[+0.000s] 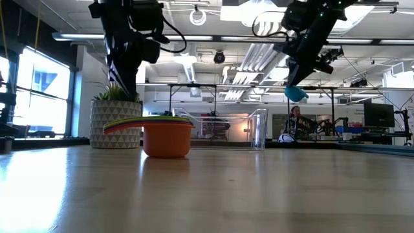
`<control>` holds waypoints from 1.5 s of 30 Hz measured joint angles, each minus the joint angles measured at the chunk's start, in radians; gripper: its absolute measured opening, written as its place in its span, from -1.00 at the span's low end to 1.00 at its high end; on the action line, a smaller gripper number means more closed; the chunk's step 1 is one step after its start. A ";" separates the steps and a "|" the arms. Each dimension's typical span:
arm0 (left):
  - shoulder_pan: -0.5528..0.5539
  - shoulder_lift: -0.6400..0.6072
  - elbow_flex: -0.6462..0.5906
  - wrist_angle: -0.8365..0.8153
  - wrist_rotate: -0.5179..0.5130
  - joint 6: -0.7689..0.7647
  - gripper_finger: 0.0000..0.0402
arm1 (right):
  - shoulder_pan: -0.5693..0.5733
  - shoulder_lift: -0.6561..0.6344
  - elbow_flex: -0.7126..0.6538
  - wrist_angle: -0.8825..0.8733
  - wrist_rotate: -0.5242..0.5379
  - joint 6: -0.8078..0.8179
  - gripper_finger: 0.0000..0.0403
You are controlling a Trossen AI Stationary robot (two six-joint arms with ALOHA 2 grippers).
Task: Nest measuring cups in basket
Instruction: Stack the light blue measuring cup on top of the green measuring cup
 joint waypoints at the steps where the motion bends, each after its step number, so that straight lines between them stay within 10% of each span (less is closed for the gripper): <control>1: -0.008 0.000 -0.006 0.004 0.000 -0.008 -0.82 | 0.024 -0.001 0.000 0.000 0.007 0.025 -1.00; 24: -0.182 0.010 -0.240 0.258 -0.059 -0.183 -0.82 | 0.516 -0.002 0.000 -0.039 0.255 0.582 -1.00; 45: -0.302 0.011 -0.298 0.426 -0.077 -0.227 -0.82 | 0.641 -0.002 0.000 -0.038 0.350 0.726 -1.00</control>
